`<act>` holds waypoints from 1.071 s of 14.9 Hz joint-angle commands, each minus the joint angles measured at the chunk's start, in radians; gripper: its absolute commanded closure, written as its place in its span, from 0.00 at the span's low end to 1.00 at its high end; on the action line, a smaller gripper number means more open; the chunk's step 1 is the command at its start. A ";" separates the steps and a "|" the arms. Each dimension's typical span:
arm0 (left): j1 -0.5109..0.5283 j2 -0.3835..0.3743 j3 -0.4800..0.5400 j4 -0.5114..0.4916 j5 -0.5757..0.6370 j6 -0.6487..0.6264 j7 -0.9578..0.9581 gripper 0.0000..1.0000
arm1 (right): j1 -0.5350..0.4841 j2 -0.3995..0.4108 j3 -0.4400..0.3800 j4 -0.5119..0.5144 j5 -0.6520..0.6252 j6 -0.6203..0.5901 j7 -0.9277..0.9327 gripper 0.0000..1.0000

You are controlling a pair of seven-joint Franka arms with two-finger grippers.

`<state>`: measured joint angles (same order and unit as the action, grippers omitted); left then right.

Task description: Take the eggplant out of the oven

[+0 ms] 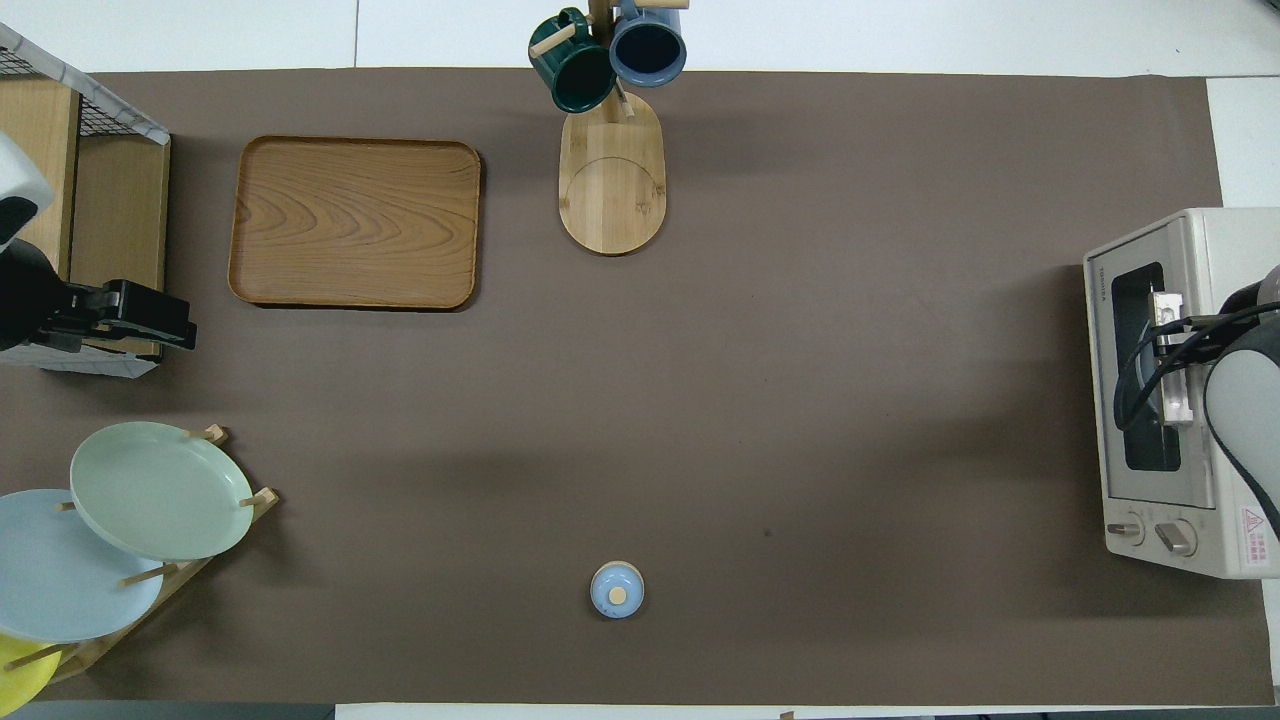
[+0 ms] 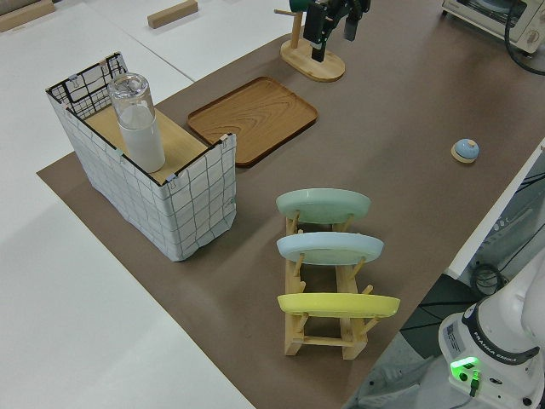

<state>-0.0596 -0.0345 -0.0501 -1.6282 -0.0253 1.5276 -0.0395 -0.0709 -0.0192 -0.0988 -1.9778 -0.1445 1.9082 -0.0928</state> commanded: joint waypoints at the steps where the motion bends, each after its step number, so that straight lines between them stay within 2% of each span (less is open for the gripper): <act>1: 0.007 0.007 -0.001 0.021 -0.008 -0.024 0.003 0.00 | 0.022 -0.016 0.008 -0.091 -0.006 0.109 -0.009 1.00; 3: 0.007 0.007 -0.001 0.021 -0.008 -0.024 0.003 0.00 | 0.052 -0.008 0.010 -0.140 0.003 0.175 0.010 1.00; 6: 0.007 0.007 -0.001 0.021 -0.008 -0.024 0.004 0.00 | 0.111 0.031 0.010 -0.154 0.006 0.227 0.100 1.00; 11: 0.007 0.007 -0.001 0.019 -0.008 -0.024 0.003 0.00 | 0.134 0.082 0.011 -0.236 0.066 0.408 0.116 1.00; 16: 0.007 0.007 -0.001 0.019 -0.008 -0.024 0.003 0.00 | 0.172 0.134 0.014 -0.234 0.135 0.453 0.125 1.00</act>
<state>-0.0596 -0.0345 -0.0501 -1.6282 -0.0253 1.5276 -0.0395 0.0944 0.1016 -0.0720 -2.2210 -0.0231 2.3303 0.0277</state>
